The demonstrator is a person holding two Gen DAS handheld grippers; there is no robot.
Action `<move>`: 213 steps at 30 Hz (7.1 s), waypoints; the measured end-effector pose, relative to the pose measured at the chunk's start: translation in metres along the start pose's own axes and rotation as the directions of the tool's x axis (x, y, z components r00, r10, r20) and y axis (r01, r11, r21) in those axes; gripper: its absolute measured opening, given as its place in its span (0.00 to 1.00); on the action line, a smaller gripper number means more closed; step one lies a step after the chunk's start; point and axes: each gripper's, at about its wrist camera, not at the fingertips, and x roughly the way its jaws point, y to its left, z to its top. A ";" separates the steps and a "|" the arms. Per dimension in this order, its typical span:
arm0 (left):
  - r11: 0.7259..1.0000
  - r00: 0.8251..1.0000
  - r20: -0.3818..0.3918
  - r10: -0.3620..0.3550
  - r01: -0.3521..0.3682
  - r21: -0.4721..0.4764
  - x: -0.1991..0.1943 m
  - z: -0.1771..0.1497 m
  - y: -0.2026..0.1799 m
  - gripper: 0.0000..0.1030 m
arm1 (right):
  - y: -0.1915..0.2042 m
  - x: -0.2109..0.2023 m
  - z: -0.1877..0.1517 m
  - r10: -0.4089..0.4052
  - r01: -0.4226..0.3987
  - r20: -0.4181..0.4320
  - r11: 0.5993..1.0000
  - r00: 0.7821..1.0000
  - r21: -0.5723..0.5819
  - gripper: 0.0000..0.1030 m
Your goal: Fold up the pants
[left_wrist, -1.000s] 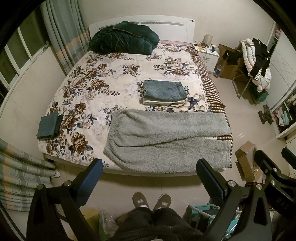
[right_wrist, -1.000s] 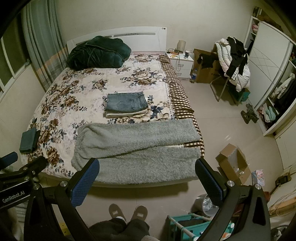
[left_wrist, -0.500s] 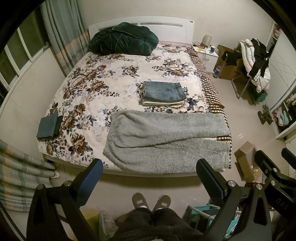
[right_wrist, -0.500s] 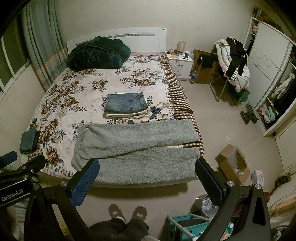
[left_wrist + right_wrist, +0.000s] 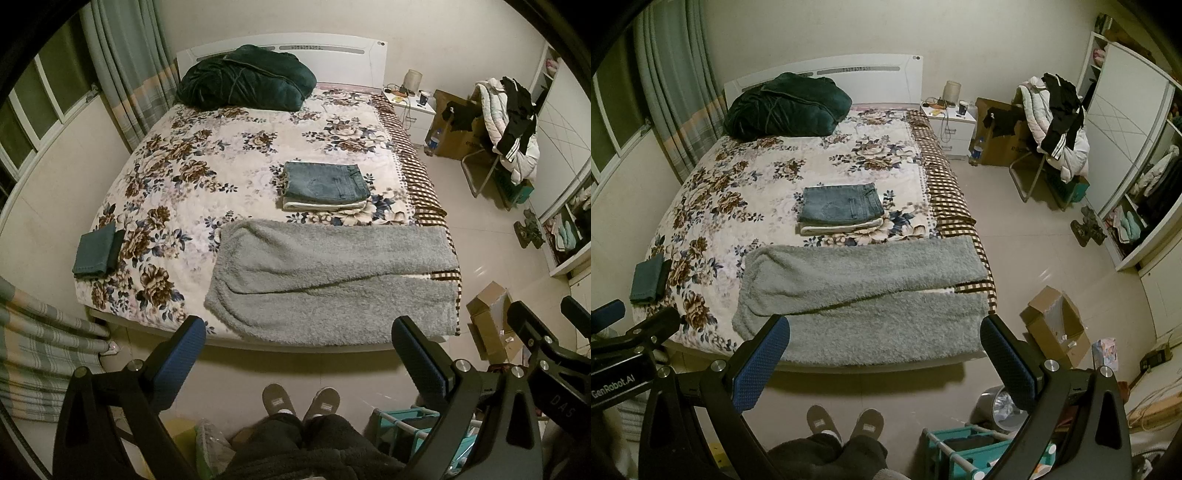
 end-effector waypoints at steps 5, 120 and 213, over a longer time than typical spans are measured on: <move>1.000 1.000 -0.005 0.001 -0.001 -0.006 -0.002 0.004 -0.008 1.00 | -0.004 -0.018 0.027 0.004 -0.005 -0.011 1.000 1.000 -0.006 1.00; 0.877 0.900 -0.414 0.140 -0.307 -0.370 0.497 -0.055 0.078 0.85 | -0.372 0.637 -0.174 0.076 0.365 -0.475 0.541 0.877 0.758 0.52; 0.979 0.915 -0.404 -0.027 0.105 0.172 0.611 -0.035 -0.180 0.95 | -0.419 0.711 -0.158 0.290 0.001 -0.173 0.510 0.941 0.860 0.63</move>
